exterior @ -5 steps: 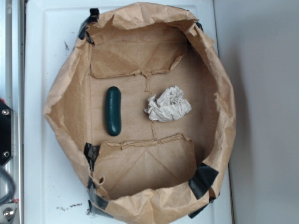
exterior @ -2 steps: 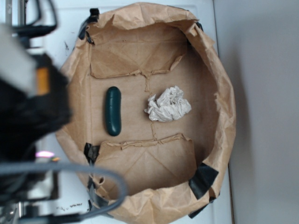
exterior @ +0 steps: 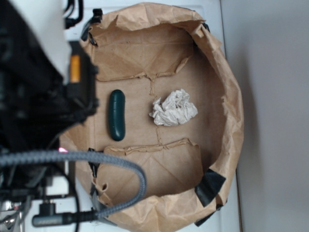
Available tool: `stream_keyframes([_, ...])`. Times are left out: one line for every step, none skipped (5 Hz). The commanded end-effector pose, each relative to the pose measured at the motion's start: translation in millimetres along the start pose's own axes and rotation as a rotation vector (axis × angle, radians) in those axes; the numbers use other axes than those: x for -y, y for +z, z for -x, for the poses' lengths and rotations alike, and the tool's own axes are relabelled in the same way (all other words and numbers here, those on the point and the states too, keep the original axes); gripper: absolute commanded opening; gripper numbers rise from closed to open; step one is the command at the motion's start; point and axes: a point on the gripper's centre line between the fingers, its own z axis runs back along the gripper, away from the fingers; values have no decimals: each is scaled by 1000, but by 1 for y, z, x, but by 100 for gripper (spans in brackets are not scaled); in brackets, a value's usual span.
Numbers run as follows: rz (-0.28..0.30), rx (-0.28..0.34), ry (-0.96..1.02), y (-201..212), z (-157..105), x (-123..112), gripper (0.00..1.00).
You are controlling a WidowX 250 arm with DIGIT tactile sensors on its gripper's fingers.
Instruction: Grab the white paper.
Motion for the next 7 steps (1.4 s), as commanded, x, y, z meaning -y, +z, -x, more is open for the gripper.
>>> stream_keyframes([-71, 93, 66, -77, -43, -45, 100])
stream_keyframes([-96, 48, 61, -131, -65, -64, 100])
stream_keyframes([-75, 15, 27, -164, -84, -68, 100])
stream_keyframes([-59, 3, -19, -188, -95, -63, 100])
stream_keyframes([-22, -16, -44, -210, -106, -49, 100])
stream_keyframes([-50, -27, -16, -221, -108, -47, 0])
stream_keyframes([-50, -19, 1, -218, -109, -53, 0])
